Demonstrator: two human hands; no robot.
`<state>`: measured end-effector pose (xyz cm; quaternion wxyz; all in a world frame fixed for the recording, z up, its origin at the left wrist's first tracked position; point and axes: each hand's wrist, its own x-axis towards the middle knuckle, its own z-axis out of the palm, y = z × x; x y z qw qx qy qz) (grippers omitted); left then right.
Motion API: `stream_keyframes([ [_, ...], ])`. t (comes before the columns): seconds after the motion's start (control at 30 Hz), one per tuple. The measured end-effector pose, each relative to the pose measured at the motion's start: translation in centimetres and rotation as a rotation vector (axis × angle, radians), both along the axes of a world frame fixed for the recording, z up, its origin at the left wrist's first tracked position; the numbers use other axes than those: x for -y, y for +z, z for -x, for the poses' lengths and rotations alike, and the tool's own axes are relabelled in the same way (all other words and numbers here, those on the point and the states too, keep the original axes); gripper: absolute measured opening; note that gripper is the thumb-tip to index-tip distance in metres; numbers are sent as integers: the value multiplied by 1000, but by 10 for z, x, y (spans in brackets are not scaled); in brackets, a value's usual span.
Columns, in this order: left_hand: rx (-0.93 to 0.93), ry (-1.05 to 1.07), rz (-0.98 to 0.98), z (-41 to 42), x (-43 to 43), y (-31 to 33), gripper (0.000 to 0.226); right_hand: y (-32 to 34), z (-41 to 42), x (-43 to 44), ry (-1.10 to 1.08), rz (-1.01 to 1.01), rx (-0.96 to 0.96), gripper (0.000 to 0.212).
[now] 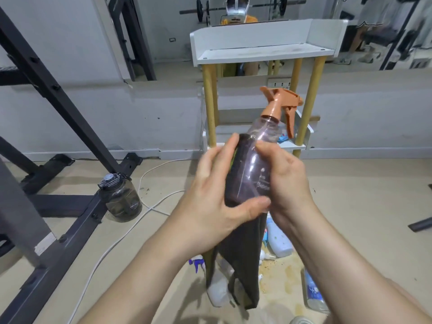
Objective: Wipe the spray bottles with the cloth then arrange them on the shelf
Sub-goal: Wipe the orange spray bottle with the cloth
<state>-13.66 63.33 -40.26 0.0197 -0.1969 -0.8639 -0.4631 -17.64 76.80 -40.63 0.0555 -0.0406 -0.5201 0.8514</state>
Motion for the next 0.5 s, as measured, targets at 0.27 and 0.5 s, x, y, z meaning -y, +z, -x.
stream_keyframes([
  [0.27,-17,105,-98,5,18,4,84,2,7,-9,35,-83,-85,18],
  [0.5,325,68,-581,21,11,-2,40,-2,1,9,50,-529,-238,54],
])
